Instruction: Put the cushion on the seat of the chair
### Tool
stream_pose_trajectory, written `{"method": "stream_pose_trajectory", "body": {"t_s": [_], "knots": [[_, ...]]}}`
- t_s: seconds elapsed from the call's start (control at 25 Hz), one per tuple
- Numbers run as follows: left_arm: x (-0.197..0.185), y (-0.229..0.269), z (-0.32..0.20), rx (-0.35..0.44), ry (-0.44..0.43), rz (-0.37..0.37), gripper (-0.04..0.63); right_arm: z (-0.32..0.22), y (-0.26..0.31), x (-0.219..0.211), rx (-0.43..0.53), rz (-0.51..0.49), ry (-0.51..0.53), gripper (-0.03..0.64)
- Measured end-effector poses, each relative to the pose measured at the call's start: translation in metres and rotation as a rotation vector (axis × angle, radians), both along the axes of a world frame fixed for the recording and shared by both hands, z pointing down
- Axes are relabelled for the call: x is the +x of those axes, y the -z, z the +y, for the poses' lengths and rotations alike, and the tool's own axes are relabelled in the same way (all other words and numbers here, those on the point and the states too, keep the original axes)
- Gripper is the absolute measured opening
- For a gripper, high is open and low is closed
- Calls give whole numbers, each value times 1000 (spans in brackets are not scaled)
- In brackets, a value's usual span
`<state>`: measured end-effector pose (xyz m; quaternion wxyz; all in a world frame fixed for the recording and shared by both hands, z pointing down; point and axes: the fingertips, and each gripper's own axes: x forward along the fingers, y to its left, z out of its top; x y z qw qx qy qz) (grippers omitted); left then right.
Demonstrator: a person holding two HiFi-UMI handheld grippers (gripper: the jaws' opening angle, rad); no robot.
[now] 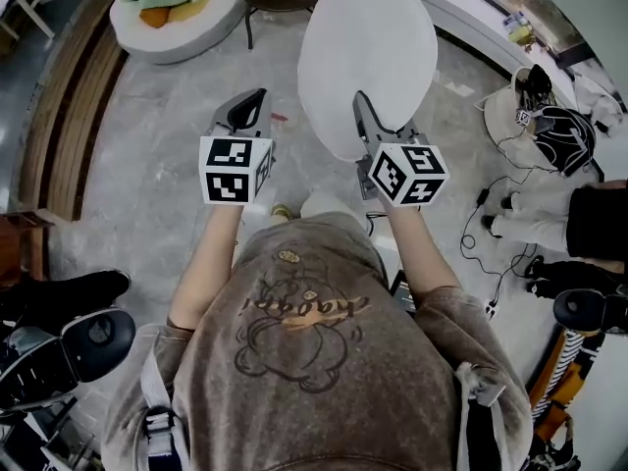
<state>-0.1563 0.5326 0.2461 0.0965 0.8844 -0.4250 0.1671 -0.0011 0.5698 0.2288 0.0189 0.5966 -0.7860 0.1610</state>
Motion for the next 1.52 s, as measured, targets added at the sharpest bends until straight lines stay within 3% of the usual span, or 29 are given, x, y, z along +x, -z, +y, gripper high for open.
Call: {"method": "stream_pose_trajectory", "body": {"t_s": [0.48, 0.96, 1.52], "knots": [[-8, -14, -46, -23, 4, 7, 6, -35, -11, 8, 0, -22, -45, 66], [12, -26, -100, -43, -6, 4, 6, -85, -22, 30, -6, -46, -50, 66], [50, -24, -183, -79, 3, -25, 6, -178, -22, 63, -38, -77, -10, 66]]}}
